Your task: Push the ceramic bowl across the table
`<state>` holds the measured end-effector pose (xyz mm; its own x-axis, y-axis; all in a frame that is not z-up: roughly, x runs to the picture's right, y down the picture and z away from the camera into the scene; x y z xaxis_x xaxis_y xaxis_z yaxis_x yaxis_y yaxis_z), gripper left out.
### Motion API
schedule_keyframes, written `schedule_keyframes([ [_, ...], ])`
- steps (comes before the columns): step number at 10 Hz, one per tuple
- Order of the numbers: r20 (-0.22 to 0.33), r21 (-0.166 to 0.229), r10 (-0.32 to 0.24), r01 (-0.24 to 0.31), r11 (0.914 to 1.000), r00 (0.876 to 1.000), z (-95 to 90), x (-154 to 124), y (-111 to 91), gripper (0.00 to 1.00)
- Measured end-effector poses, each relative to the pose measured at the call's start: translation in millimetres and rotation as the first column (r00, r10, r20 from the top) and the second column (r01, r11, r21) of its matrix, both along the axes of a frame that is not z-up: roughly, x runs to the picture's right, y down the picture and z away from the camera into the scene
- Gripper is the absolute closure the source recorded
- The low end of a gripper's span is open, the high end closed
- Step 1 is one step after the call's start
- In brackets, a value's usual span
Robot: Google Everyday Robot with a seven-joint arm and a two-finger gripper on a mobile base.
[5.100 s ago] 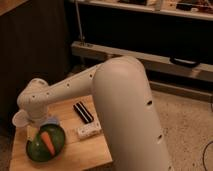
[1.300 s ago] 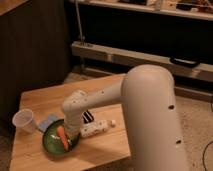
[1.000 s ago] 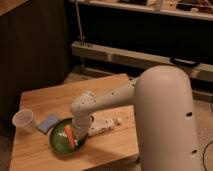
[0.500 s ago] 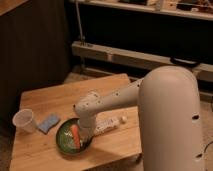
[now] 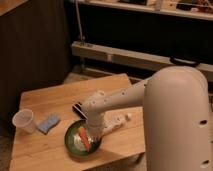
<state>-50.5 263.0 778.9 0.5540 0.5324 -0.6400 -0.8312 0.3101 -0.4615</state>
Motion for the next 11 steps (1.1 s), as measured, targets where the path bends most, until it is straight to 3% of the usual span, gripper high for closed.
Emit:
schedule_keyframes([
  [4,-0.044,-0.049,0.013,-0.015,0.9987,0.999,3.7,25,21,1.0],
  [8,-0.055,-0.05,0.004,-0.007,0.9987,0.998,2.9,30,20,1.0],
  [11,-0.13,-0.058,-0.042,0.035,0.9977,0.991,-11.5,66,11,1.0],
])
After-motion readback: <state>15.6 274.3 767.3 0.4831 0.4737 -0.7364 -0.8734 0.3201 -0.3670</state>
